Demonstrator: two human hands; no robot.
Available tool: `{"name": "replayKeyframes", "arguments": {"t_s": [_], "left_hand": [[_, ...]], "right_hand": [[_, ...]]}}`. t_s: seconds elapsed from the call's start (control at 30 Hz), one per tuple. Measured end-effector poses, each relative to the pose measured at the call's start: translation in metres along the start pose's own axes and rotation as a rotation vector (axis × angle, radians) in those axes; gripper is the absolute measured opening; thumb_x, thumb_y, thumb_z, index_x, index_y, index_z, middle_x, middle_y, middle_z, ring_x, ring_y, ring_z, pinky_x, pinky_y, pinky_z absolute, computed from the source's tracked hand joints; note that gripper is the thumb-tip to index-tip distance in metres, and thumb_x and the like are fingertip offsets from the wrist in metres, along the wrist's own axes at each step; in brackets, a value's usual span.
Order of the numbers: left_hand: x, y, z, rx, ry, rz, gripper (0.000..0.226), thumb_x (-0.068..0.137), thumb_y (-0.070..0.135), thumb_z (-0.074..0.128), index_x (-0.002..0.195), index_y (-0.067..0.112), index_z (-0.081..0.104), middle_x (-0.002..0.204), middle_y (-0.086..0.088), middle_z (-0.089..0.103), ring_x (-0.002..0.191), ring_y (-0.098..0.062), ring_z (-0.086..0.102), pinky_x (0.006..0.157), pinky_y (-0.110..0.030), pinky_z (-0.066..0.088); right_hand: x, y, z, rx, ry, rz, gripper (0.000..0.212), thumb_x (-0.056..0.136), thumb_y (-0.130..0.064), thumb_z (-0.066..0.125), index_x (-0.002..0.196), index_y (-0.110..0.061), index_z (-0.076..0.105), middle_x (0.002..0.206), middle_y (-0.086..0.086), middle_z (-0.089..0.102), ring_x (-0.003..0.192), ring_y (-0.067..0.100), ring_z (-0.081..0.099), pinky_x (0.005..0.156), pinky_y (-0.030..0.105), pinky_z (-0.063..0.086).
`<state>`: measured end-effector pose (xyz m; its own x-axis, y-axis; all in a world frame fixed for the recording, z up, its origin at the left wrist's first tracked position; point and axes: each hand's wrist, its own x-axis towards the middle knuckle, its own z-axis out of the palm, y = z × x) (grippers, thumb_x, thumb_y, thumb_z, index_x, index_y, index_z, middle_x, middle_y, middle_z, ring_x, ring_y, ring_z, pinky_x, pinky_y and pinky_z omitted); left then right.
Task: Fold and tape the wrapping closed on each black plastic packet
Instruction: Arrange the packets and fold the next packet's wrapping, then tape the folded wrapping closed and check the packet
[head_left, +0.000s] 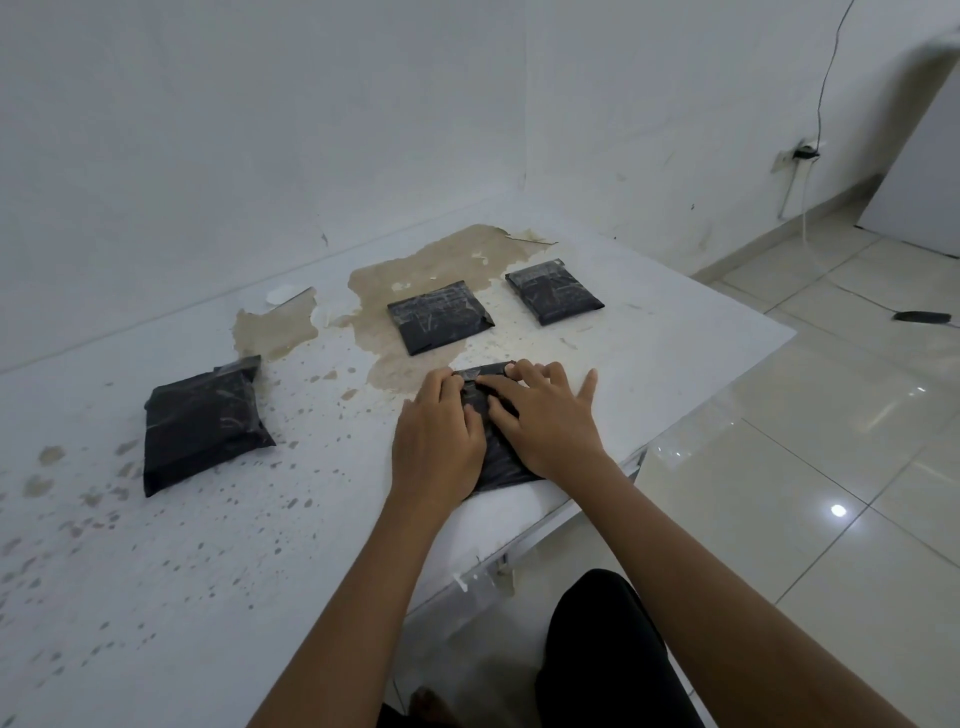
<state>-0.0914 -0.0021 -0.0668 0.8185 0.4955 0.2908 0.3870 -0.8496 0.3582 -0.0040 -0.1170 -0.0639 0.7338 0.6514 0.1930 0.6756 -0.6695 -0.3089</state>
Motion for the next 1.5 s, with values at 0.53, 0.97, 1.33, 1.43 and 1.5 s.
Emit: {"name": "replayKeyframes", "arguments": {"t_s": [0.53,0.97,1.33,1.43,1.5], "left_hand": [[0.006,0.031,0.004,0.147,-0.101,-0.088,0.049,0.106,0.025,0.038,0.155,0.024,0.036,0.165,-0.003,0.025,0.152,-0.025,0.020,0.122,-0.052,0.021],[0.004,0.033,0.010,0.062,-0.012,0.055,0.041,0.105,0.027,0.041,0.141,0.011,0.054,0.130,-0.012,0.052,0.121,-0.031,0.045,0.103,-0.045,0.044],[0.006,0.027,0.012,0.033,-0.018,0.082,0.031,0.102,0.033,0.046,0.126,0.017,0.056,0.120,-0.010,0.045,0.111,-0.029,0.038,0.093,-0.044,0.043],[0.005,0.026,0.012,0.065,-0.065,0.100,0.040,0.102,0.047,0.046,0.132,0.022,0.054,0.124,-0.010,0.042,0.116,-0.031,0.035,0.101,-0.046,0.041],[0.005,0.026,0.012,0.078,-0.073,0.109,0.045,0.101,0.050,0.046,0.136,0.022,0.053,0.126,-0.011,0.041,0.118,-0.032,0.034,0.104,-0.046,0.038]], "right_hand": [[-0.001,0.005,-0.009,0.117,-0.064,0.042,0.044,0.107,-0.037,0.027,0.148,-0.033,0.044,0.154,-0.010,0.041,0.143,0.016,0.031,0.118,0.066,0.004],[-0.003,0.012,-0.006,0.121,-0.087,0.000,0.043,0.109,-0.035,0.027,0.151,-0.032,0.037,0.155,-0.009,0.040,0.147,0.014,0.025,0.118,0.066,-0.002],[0.002,0.023,-0.024,0.332,-0.127,-0.004,0.033,0.106,-0.027,0.041,0.129,-0.020,0.064,0.133,-0.002,0.062,0.127,0.019,0.050,0.118,0.052,0.020],[-0.005,0.057,-0.056,0.440,-0.008,0.094,0.025,0.099,-0.020,0.059,0.119,-0.012,0.072,0.129,0.004,0.068,0.125,0.018,0.056,0.104,0.018,0.030],[-0.012,0.088,-0.080,0.420,0.110,0.176,0.023,0.093,-0.016,0.066,0.114,-0.014,0.074,0.119,0.001,0.072,0.113,0.014,0.060,0.101,0.019,0.036]]}}
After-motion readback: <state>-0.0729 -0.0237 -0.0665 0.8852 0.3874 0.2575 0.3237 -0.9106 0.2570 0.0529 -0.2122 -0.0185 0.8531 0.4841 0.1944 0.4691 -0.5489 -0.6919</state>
